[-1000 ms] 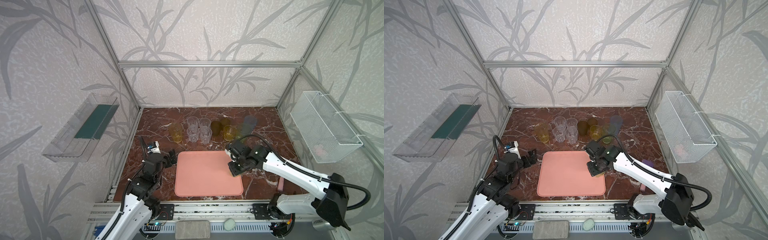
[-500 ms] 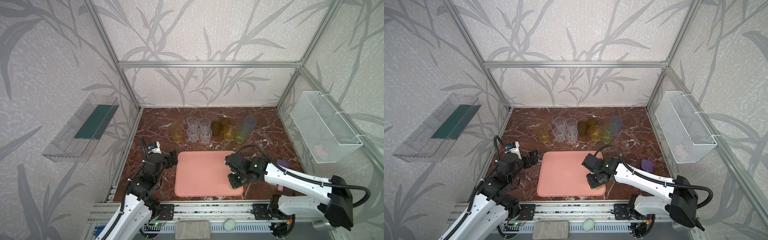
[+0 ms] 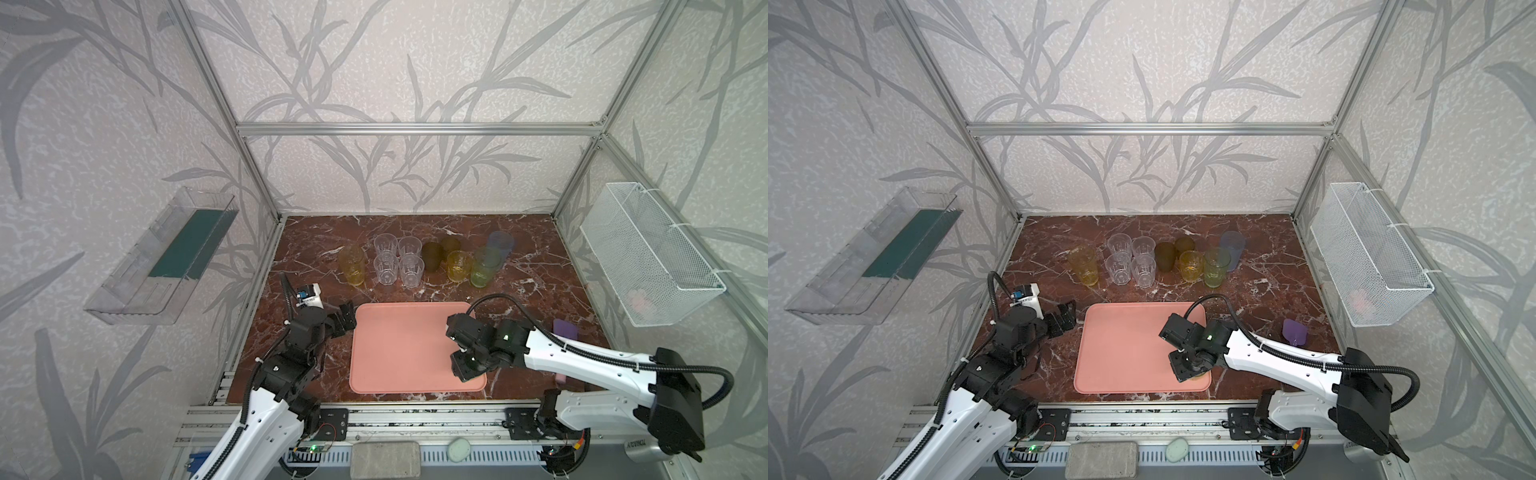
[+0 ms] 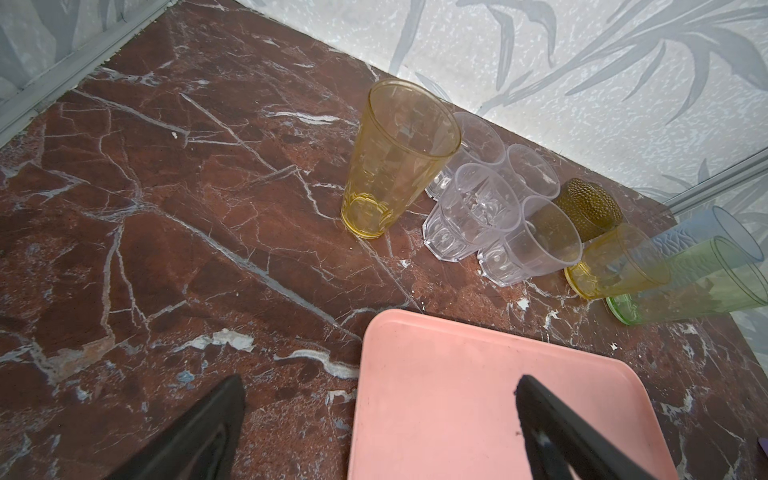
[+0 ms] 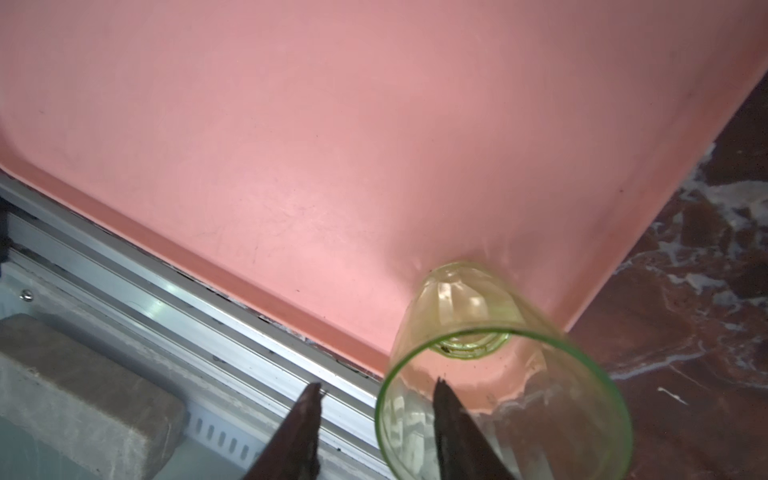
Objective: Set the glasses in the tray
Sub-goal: 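Release the green glass on the tray while the left arm reaches toward the clear tumblers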
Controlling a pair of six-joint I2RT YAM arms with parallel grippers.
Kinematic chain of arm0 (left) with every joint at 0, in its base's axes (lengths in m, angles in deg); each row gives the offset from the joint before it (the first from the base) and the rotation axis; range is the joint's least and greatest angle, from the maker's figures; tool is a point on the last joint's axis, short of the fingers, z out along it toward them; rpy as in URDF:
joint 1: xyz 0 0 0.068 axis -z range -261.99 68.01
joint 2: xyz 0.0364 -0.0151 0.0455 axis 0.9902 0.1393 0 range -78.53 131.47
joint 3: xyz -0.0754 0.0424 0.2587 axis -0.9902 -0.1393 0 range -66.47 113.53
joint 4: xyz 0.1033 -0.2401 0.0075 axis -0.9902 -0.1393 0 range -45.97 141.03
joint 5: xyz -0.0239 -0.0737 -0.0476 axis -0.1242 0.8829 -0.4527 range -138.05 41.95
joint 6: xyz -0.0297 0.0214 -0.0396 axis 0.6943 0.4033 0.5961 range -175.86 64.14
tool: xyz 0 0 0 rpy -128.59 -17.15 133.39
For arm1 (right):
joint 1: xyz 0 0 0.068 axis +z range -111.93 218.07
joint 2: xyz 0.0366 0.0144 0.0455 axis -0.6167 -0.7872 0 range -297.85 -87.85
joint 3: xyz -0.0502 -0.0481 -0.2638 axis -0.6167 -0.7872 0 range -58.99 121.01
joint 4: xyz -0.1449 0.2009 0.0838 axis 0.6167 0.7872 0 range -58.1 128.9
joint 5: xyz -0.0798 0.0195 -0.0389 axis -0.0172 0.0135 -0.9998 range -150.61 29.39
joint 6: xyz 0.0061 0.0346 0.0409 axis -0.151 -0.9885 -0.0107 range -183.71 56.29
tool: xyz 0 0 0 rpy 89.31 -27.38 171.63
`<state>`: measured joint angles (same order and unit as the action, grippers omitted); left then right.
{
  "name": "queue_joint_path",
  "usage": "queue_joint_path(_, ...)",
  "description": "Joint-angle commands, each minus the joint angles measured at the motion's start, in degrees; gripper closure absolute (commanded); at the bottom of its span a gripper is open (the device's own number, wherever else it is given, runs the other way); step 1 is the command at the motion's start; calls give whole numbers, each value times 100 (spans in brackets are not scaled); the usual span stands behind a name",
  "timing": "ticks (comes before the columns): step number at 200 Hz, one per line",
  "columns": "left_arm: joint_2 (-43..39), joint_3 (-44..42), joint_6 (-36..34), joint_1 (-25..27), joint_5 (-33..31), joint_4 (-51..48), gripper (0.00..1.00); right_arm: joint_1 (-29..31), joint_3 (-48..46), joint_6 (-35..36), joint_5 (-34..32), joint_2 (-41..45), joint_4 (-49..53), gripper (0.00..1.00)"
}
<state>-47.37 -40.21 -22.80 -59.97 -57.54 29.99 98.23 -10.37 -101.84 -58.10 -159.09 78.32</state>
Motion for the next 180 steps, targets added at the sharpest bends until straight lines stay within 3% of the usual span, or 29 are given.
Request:
queue_joint_path(1,-22,123,68,13,-54,-157,1,57,27,-85,-47,60,-45,43)
queue_joint_path(19,9,173,82,23,-66,-207,1,53,59,-83,-116,205,-21,23)
queue_joint_path(32,47,229,90,15,-68,-238,1,56,68,-70,-165,375,-41,0)
queue_joint_path(117,1110,1161,123,105,616,-562,1,46,-570,121,-749,1700,-848,1)
queue_joint_path(180,2373,2136,-101,908,436,-787,1,-62,-1044,114,-656,2219,-1475,1)
